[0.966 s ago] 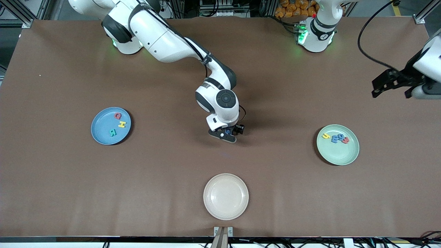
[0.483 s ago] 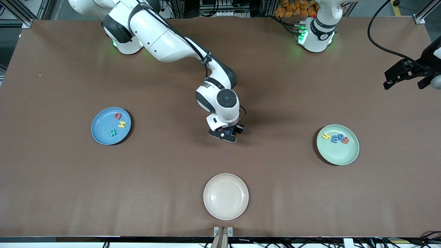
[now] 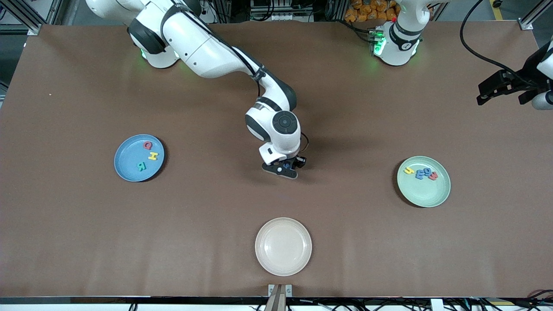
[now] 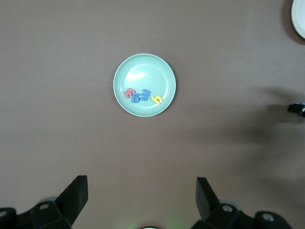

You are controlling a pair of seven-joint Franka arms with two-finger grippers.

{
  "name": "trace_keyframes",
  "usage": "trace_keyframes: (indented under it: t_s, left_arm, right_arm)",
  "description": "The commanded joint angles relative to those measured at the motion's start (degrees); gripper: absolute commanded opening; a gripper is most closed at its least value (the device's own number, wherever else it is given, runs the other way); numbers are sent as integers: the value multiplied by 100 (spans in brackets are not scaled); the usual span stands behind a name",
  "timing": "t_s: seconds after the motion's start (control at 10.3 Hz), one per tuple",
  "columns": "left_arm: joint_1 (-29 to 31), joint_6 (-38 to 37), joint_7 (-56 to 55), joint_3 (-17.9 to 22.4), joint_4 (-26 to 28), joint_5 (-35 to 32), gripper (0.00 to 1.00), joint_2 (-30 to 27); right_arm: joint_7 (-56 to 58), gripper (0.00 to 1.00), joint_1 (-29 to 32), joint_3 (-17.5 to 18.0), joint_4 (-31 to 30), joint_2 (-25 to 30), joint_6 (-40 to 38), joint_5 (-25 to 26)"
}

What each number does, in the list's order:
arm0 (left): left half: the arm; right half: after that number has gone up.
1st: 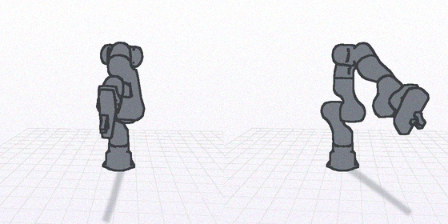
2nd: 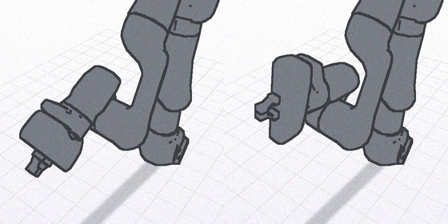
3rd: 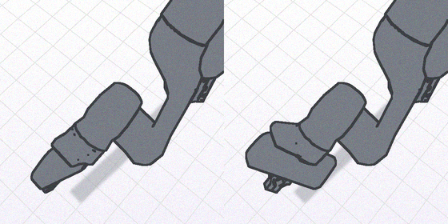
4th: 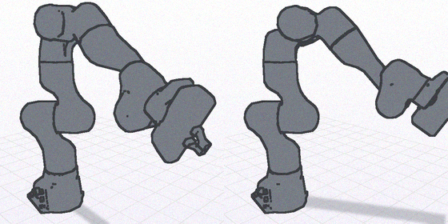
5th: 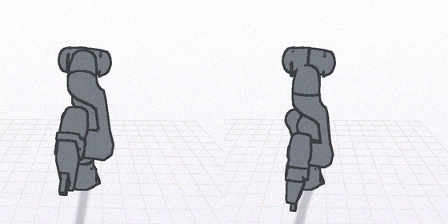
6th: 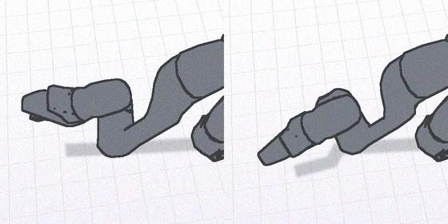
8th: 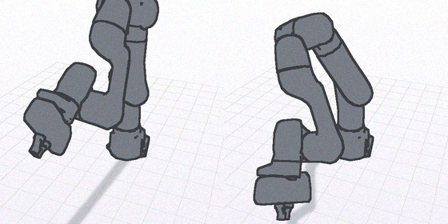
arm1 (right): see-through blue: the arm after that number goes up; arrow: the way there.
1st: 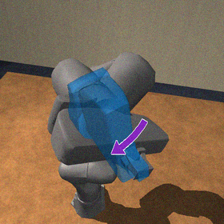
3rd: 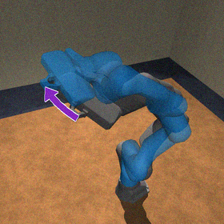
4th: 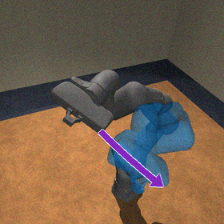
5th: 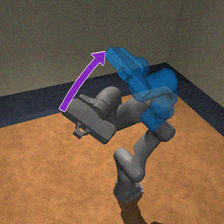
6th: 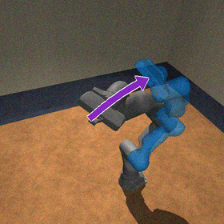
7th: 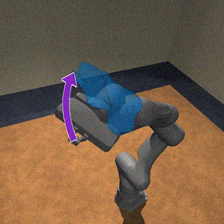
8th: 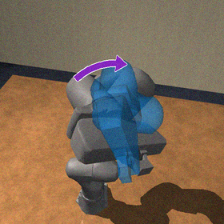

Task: Sort uppercase to blue plate, lowercase to green plate
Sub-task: 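Release the 6 on the green plate and raise the left gripper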

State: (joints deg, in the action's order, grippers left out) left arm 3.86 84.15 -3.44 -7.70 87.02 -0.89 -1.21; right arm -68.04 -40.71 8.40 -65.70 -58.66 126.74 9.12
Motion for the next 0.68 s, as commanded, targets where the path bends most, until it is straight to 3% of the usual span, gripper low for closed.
trace_keyframes:
  t_s: [0.0, 0.29, 0.58]
  left_arm:
    - [-8, -101, -78, 15, -18, 133, 100, -29]
    - [1, -92, -52, 14, -54, 124, 100, 15]
    - [19, -92, -8, 32, -54, 45, 100, 15]
  right_arm:
    - [80, 44, 81, 48, 93, -128, -44, 143]
    - [89, 37, 90, 48, 93, -128, -44, 143]
    - [307, 36, 177, 48, 93, -67, -166, 117]
